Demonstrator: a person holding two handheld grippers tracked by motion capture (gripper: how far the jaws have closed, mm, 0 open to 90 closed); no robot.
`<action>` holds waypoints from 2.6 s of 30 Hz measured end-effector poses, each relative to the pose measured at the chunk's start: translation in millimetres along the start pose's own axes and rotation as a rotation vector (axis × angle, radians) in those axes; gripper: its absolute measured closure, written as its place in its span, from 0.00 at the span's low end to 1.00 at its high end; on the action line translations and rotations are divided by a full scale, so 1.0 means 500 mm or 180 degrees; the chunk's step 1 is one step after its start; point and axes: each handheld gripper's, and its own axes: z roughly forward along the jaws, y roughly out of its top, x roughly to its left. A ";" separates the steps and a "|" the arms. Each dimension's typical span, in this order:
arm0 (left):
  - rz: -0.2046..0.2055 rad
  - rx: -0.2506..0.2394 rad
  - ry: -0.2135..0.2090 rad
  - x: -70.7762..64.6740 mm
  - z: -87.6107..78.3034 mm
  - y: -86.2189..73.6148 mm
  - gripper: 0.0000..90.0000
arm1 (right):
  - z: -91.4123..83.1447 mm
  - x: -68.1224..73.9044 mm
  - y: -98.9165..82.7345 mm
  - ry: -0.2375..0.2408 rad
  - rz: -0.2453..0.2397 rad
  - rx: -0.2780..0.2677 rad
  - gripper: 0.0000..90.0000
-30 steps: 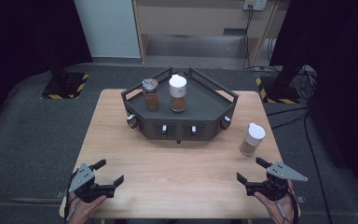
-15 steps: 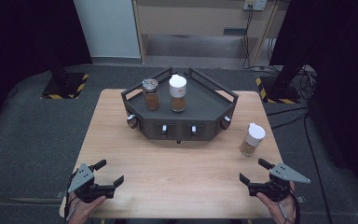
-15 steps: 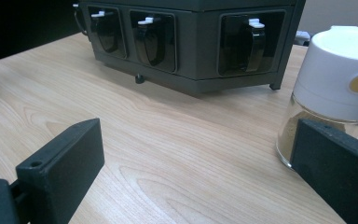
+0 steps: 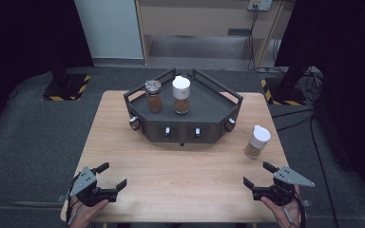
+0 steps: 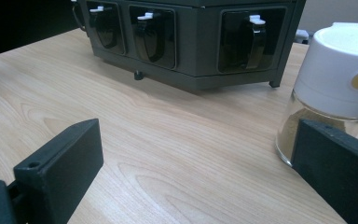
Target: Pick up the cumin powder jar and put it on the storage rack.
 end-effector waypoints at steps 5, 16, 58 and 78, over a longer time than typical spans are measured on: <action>-0.0009 -0.0011 -0.0003 0.000 -0.001 -0.001 0.04 | -0.001 -0.002 0.000 0.0007 0.0033 0.0005 0.02; 0.0004 0.0012 -0.0011 0.000 0.000 0.000 0.04 | -0.012 0.006 -0.001 -0.0014 0.0049 -0.0088 0.02; 0.0005 0.0061 -0.0029 0.000 0.005 0.001 0.04 | 0.039 -0.068 0.139 -0.0510 0.0267 0.0102 0.03; 0.0003 0.0072 -0.0027 0.001 0.006 0.001 0.04 | 0.143 -0.125 0.130 -0.0674 0.0445 0.0309 0.08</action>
